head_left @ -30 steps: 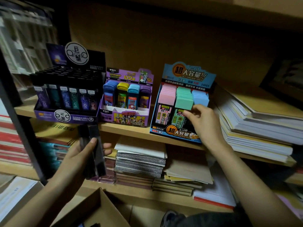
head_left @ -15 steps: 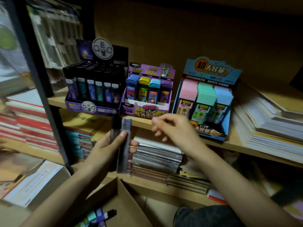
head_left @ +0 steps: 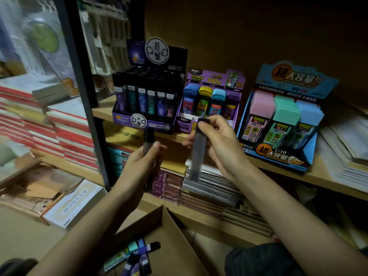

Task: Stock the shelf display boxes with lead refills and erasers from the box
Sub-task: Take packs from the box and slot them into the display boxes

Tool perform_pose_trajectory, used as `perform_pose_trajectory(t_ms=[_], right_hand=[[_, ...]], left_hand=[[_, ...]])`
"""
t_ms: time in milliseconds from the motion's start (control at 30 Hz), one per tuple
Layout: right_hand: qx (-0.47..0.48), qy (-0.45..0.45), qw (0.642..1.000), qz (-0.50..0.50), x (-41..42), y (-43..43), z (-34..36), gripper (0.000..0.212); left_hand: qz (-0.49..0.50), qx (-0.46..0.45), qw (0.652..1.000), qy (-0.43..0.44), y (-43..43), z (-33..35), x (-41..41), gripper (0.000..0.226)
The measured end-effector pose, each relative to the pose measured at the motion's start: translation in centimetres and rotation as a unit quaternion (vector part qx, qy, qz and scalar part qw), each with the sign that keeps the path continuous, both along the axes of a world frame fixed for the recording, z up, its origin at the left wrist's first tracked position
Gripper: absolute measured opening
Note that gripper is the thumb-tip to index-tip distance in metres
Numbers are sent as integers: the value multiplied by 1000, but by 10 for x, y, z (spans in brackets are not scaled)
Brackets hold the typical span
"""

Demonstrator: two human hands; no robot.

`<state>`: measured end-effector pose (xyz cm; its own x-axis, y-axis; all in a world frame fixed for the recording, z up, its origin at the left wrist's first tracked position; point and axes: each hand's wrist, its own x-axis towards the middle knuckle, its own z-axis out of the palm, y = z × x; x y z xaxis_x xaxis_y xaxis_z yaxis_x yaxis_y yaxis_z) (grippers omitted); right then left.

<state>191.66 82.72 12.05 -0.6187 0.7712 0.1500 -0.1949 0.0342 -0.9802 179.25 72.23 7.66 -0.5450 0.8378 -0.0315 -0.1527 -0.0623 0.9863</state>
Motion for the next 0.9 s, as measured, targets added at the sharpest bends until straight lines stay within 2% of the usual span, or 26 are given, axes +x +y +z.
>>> perform_pose_trajectory(t_ms=[67,133,200,267,300,400,500,600,700,800,900], right_hand=[[17,5,1000,15,-3,-4,-2,4],[6,6,999,34,-8,-7,-7,10],[-34,14,998,57,-11,-9,-11,31],[-80,22,994,73,-12,-9,-12,52],[-97,27,992,76,-12,-9,-13,54],[-115,33,990,71,-15,-12,-13,40],[-134,84,985,61,-17,-12,-13,25],[-64,41,997,27,-17,-10,-11,18],[82,-59,994,-47,-19,-9,-6,16],[156,-54,984,-74,-30,-6,8,23],[195,-52,974,-101,-49,9,31,20]], left_hand=[[4,5,1000,-1,-1,1,-3,49],[-9,42,998,-40,-2,3,-4,55],[-1,61,995,-82,-2,8,-4,39],[11,49,996,-72,-1,8,-5,24],[13,48,997,-57,-1,6,-5,21],[18,68,997,-24,-2,3,-6,19],[37,71,997,14,-5,0,-9,18],[39,78,996,11,-7,-1,-14,16],[37,77,996,25,-12,2,-22,15],[54,72,995,48,-20,8,-41,15],[84,70,993,47,-27,16,-66,20]])
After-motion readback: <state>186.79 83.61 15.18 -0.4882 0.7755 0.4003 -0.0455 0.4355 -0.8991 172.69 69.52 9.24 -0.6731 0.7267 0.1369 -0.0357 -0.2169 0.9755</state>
